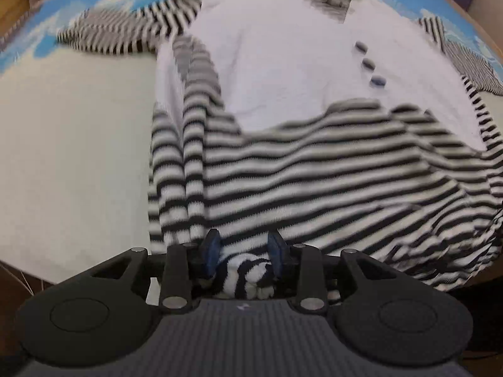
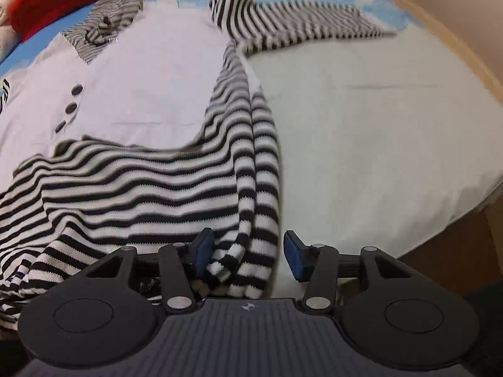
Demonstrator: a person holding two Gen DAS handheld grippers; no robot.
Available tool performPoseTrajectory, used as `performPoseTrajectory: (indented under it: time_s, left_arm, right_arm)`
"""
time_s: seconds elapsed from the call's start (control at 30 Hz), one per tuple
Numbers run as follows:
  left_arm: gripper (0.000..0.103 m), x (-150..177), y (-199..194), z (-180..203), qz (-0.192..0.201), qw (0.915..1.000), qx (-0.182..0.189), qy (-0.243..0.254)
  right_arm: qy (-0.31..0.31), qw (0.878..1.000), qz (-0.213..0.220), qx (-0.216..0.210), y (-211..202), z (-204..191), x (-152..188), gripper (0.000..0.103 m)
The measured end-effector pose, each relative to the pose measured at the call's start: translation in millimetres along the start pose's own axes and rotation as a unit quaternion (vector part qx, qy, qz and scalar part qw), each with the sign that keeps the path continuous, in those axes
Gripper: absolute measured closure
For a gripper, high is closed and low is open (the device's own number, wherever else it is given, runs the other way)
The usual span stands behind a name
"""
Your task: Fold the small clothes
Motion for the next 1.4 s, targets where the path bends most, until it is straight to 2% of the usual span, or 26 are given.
performPoseTrajectory:
  time_s: [0.1, 0.13, 0.2, 0.27, 0.33, 0.4, 0.5, 0.63, 0.7, 0.8, 0.87, 0.93, 1.0, 1.03, 1.1, 1.17, 1.2, 1.27, 1.33, 1.4]
  left_arm:
    - [0.055, -18.3, -25.2, 10.2, 0.062, 0.9979, 0.015, 0.005]
    - [0.052, -26.3, -33.7, 13.1, 0.086, 0.9962, 0.013, 0.009]
    - [0.05, -35.8, -44.7, 26.6, 0.126, 0.9918, 0.007, 0.019]
    - [0.042, -46.8, -56.1, 34.5, 0.163, 0.9861, 0.002, 0.031]
    - [0.036, -56.3, -70.3, 39.6, 0.205, 0.978, -0.003, 0.038]
    - [0.035, -64.2, -87.5, 47.7, 0.246, 0.9681, -0.004, 0.045]
    - [0.034, -79.9, -109.3, 52.7, 0.292, 0.9552, -0.014, 0.048]
    - [0.024, -117.7, -145.2, 44.6, 0.324, 0.9461, -0.008, -0.005]
    - [0.016, -141.7, -162.8, 41.2, 0.334, 0.9424, -0.018, -0.002]
    - [0.014, -185.5, -176.1, 29.8, 0.315, 0.9471, -0.055, 0.02]
    - [0.014, -213.6, -177.2, 16.5, 0.311, 0.9477, -0.065, 0.029]
    - [0.014, -236.4, -167.5, -2.3, 0.312, 0.9469, -0.072, 0.028]
    - [0.014, -247.6, -147.6, -26.2, 0.301, 0.9505, -0.075, 0.011]
    - [0.015, -252.0, -132.0, -39.9, 0.294, 0.9531, -0.074, -0.002]
    - [0.03, -252.4, -95.5, -67.5, 0.262, 0.9628, -0.061, -0.026]
    - [0.083, -249.2, -53.3, -98.1, 0.194, 0.9778, -0.043, -0.064]
    - [0.087, -248.2, -40.2, -114.3, 0.175, 0.9793, -0.038, -0.095]
    - [0.087, -246.7, -23.5, -145.7, 0.171, 0.9748, -0.029, -0.141]
    - [0.087, -243.8, -9.6, -176.1, 0.164, 0.9708, -0.056, -0.166]
    - [0.086, -239.7, -0.8, -199.5, 0.177, 0.9622, -0.063, -0.197]
  right_arm:
    - [-0.014, 0.997, 0.075, 0.002, -29.6, -0.5, -18.6, 0.052]
    - [-0.015, 0.995, 0.098, -0.003, -38.5, -0.8, -23.8, 0.052]
    - [-0.005, 0.99, 0.139, -0.012, -56.3, 1.7, -37.2, 0.052]
    - [0.007, 0.984, 0.178, -0.024, -74.1, 0.3, -46.3, 0.052]
    - [0.02, 0.975, 0.22, -0.035, -90.7, 2.2, -55.5, 0.052]
    - [0.037, 0.965, 0.255, -0.049, -106.1, 2.9, -65.5, 0.052]
    - [0.048, 0.955, 0.281, -0.078, -124.5, 3.8, -81.1, 0.049]
    - [0.046, 0.947, 0.304, -0.092, -144.2, -2.7, -110.6, 0.041]
    - [0.048, 0.945, 0.31, -0.098, -150.7, -4.5, -128.5, 0.039]
    - [0.034, 0.949, 0.302, -0.08, -149.5, -20.2, -157.8, 0.039]
    - [0.027, 0.955, 0.288, -0.066, -144.7, -32.3, -176.2, 0.039]
    - [0.029, 0.957, 0.28, -0.071, -142.1, -45.2, -194.1, 0.039]
    - [0.024, 0.958, 0.275, -0.083, -138.0, -60.5, -209.1, 0.039]
    - [0.019, 0.958, 0.274, -0.088, -136.5, -68.4, -218.0, 0.039]
    - [0.007, 0.957, 0.272, -0.096, -132.5, -84.7, -234.4, 0.039]
    - [-0.008, 0.956, 0.271, -0.111, -126.4, -101.3, -250.2, 0.039]
    - [-0.016, 0.955, 0.27, -0.12, -122.3, -109.1, -257.3, 0.039]
    - [-0.03, 0.952, 0.273, -0.137, -110.7, -123.0, -268.9, 0.04]
    - [-0.034, 0.949, 0.279, -0.143, -95.5, -132.6, -270.6, 0.044]
    - [-0.034, 0.958, 0.253, -0.129, -73.9, -140.9, -270.1, 0.056]
Point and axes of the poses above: each gripper's, at about its wrist camera, not at the fingertips, and y roughly the way its jaws point, z to its right, x to its underside, the point moved 7 cm from there along y, roughly the way its jaws point, and after that the axes turned 7 degrees about x, right-handed, at the moved point
